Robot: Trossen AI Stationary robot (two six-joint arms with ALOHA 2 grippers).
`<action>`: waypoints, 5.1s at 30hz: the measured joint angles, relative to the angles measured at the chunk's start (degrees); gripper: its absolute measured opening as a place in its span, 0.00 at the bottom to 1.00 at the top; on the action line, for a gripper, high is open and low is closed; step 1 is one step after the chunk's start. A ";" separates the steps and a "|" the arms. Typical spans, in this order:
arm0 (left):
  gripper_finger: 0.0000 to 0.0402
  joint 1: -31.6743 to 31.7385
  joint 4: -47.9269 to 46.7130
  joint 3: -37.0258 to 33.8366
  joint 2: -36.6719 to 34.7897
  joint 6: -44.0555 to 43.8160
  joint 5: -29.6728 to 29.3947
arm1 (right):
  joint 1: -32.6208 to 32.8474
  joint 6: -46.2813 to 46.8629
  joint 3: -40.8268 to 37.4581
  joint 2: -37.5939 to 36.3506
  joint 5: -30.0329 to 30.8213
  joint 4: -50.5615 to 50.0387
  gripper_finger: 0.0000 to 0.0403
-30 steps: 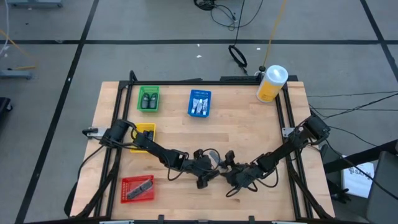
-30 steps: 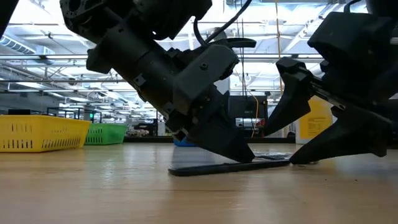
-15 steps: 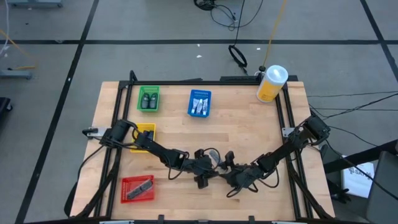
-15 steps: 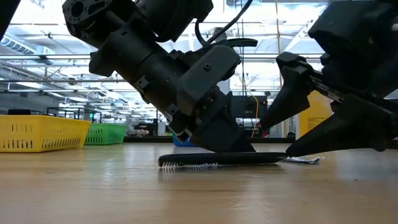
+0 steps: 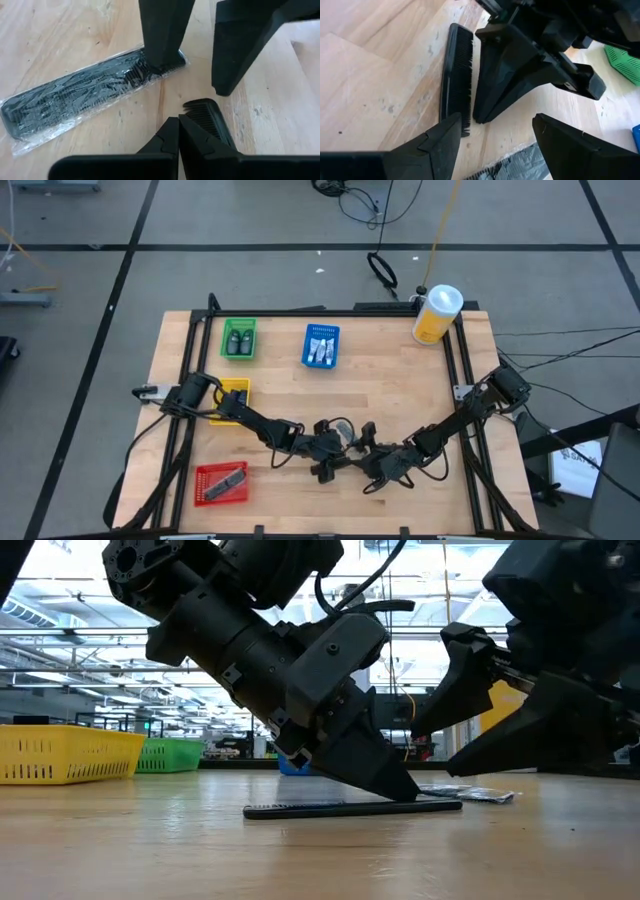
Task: Pick & Place Travel size toiletries
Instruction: Put the black comb in the red basket
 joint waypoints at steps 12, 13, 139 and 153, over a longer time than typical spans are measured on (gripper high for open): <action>0.01 -3.00 -14.98 0.34 -9.23 -7.67 -3.79 | -2.57 3.27 0.07 -0.02 -14.34 0.54 0.60; 0.01 -3.10 -15.32 0.34 -8.92 -8.52 -4.00 | -3.09 3.25 0.35 -0.01 -15.28 0.10 0.60; 0.25 -8.76 -18.36 0.34 -9.16 1.00 -22.13 | -4.58 19.16 7.76 0.96 -7.45 -10.66 0.03; 0.01 -9.84 -20.42 0.35 -10.18 0.23 -19.03 | -4.60 20.14 7.76 0.65 -9.22 -10.50 0.14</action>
